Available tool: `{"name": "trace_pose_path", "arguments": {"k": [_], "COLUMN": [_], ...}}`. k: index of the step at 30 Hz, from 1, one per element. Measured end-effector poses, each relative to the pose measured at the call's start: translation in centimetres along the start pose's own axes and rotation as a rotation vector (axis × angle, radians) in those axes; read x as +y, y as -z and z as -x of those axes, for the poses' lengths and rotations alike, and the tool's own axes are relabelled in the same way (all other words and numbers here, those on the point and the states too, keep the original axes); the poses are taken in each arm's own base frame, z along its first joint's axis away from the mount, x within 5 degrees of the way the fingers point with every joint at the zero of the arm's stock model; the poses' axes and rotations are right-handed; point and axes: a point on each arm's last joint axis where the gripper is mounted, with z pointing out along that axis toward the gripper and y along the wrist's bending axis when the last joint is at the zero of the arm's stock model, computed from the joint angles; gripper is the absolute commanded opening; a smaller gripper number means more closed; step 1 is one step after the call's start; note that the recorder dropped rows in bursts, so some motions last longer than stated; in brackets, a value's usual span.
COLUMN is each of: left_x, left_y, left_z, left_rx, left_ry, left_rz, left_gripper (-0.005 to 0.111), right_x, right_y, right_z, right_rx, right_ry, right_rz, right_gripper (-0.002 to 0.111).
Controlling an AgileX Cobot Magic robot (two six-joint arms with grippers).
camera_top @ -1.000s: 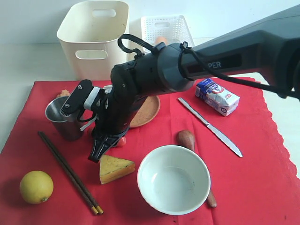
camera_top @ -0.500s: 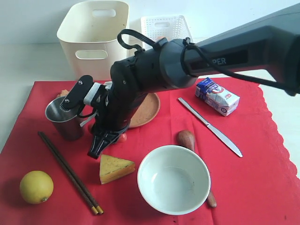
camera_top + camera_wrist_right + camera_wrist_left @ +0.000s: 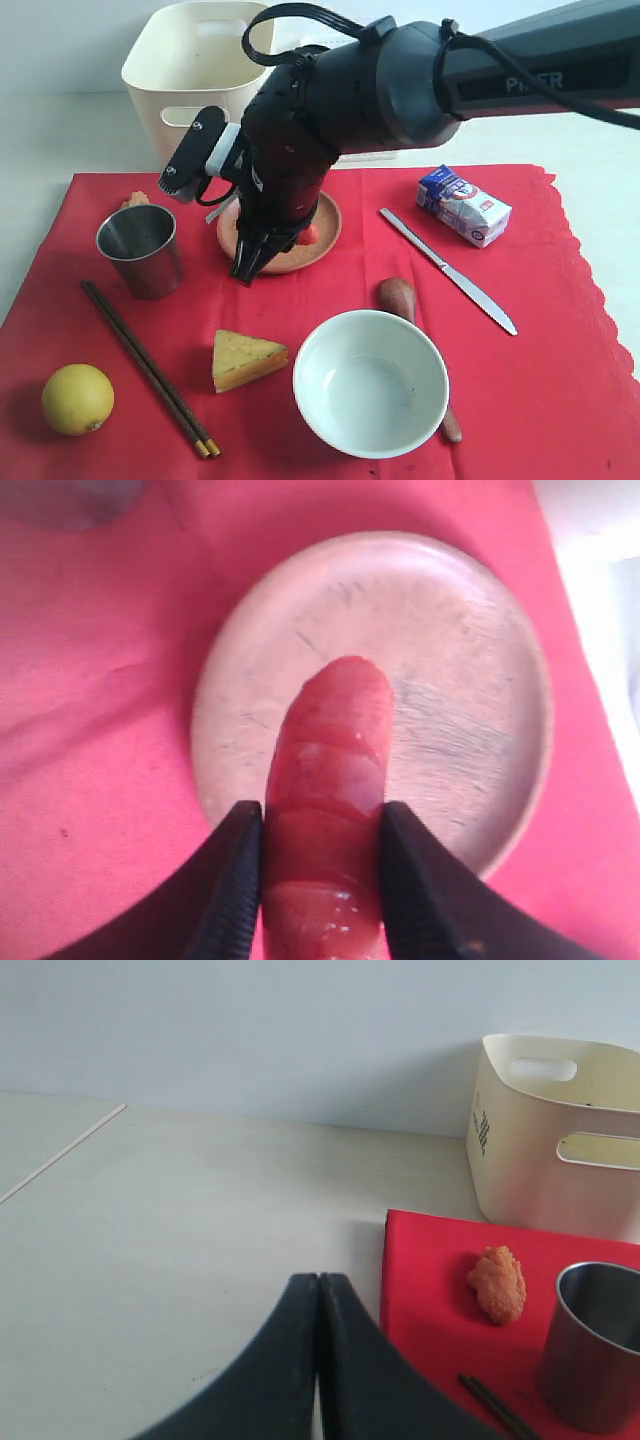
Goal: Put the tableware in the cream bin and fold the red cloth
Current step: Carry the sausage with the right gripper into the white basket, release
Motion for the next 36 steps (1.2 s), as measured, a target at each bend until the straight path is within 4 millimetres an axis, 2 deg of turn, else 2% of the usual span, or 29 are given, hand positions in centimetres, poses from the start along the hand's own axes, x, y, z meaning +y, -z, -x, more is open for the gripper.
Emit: {"name": "trace_pose_path", "arguments": {"k": [3, 9, 12, 19, 25, 29, 36], "left_x": [0.0, 0.0, 0.0, 0.0, 0.0, 0.0, 0.0], "left_y": [0.0, 0.0, 0.0, 0.0, 0.0, 0.0, 0.0], "left_z": [0.0, 0.0, 0.0, 0.0, 0.0, 0.0, 0.0], "left_rx": [0.0, 0.0, 0.0, 0.0, 0.0, 0.0, 0.0], "left_ry": [0.0, 0.0, 0.0, 0.0, 0.0, 0.0, 0.0], "left_rz": [0.0, 0.0, 0.0, 0.0, 0.0, 0.0, 0.0], "left_gripper": [0.002, 0.002, 0.002, 0.002, 0.002, 0.002, 0.002], "right_x": [-1.5, -7.2, -9.7, -13.7, -16.3, -16.9, -18.0], "right_y": [0.0, -0.9, -1.1, -1.0, -0.3, -0.5, -4.1], "right_z": [-0.5, -3.0, -3.5, -4.0, -4.0, -3.4, -3.5], "right_rx": [0.006, 0.001, -0.089, -0.318, -0.525, -0.663, -0.671], "right_ry": [-0.071, -0.305, -0.422, -0.633, -0.719, -0.709, -0.722], "right_rz": [-0.04, -0.101, -0.126, -0.155, -0.168, -0.16, -0.16], "right_gripper": [0.0, 0.0, 0.0, 0.0, 0.0, 0.0, 0.0]}}
